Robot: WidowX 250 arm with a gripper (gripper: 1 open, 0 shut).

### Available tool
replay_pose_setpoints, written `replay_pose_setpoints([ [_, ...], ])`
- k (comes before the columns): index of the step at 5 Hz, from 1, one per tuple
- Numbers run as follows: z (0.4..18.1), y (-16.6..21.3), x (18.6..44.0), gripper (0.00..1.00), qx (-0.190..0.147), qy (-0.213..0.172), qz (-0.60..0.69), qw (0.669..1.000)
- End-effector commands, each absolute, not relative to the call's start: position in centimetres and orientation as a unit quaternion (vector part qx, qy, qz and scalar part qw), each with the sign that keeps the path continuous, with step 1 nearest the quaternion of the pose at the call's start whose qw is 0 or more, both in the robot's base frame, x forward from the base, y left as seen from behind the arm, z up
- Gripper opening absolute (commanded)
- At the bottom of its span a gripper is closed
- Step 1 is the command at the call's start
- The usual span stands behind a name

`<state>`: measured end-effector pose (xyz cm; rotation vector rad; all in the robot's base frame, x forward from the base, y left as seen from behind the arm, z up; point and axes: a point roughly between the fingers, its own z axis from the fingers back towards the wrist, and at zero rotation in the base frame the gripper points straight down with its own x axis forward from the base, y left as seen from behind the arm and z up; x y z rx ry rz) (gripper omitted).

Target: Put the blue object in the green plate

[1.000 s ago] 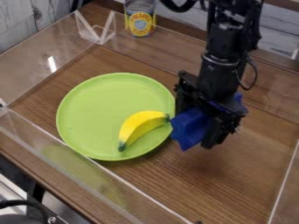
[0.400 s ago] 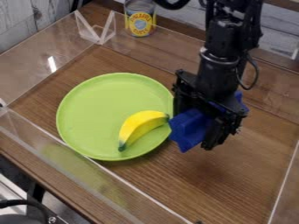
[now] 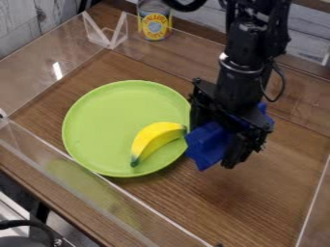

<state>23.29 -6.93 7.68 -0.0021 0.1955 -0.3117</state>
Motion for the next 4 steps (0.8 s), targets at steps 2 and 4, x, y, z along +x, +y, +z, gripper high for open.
replay_pose_setpoints([
  [2,9.1,-7.8,23.7,0.00,-0.005,0.048,-0.159,0.986],
  [4,8.9,-8.5,24.0,0.00,-0.006,0.025,-0.153,0.988],
])
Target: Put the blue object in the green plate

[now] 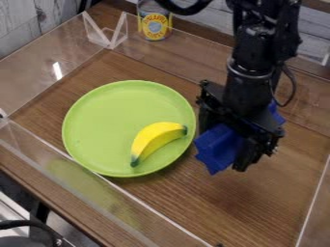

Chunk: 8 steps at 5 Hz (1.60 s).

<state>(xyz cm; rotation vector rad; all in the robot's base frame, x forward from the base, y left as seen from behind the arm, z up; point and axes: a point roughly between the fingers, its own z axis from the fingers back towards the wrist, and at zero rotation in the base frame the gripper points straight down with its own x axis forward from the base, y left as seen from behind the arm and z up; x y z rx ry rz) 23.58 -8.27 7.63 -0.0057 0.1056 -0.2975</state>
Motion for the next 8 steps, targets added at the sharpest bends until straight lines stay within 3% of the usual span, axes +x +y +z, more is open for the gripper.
replay_pose_setpoints([
  [1,8.8,-8.8,24.2,0.00,-0.005,0.017,-0.149,0.989],
  [3,8.4,-9.1,24.5,0.00,-0.003,0.002,-0.139,0.990],
  [4,8.1,-9.3,24.7,1.00,-0.002,-0.005,-0.134,0.991],
  [8,4.2,-8.7,25.1,1.00,0.005,-0.014,-0.144,0.990],
])
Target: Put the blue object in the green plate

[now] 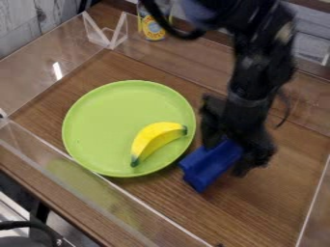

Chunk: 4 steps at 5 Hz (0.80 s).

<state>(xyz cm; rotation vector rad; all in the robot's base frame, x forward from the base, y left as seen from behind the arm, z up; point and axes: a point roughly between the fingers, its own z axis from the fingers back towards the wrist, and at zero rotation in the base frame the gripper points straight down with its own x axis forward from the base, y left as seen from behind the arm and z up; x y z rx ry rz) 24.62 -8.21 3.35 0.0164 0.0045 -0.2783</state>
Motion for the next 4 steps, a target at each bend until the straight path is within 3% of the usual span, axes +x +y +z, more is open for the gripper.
replay_pose_setpoints([
  [1,2.75,-8.69,24.91,1.00,0.006,-0.019,-0.151,0.988],
  [4,2.18,-8.22,25.06,1.00,0.007,-0.029,-0.155,0.988],
])
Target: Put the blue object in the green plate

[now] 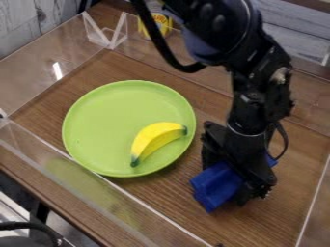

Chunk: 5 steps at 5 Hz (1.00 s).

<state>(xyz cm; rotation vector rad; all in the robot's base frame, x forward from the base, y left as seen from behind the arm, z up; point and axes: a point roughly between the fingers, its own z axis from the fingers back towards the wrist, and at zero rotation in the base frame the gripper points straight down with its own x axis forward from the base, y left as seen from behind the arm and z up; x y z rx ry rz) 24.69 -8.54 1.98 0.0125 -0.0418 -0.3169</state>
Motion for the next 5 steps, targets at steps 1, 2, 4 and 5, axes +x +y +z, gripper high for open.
replay_pose_setpoints([
  [1,2.12,-8.05,25.10,1.00,0.007,-0.031,-0.156,0.987],
  [2,2.11,-7.88,25.14,1.00,0.007,-0.033,-0.157,0.987],
  [4,2.00,-7.54,25.21,1.00,0.007,-0.036,-0.159,0.987],
  [5,1.98,-7.37,25.22,1.00,0.007,-0.038,-0.160,0.986],
])
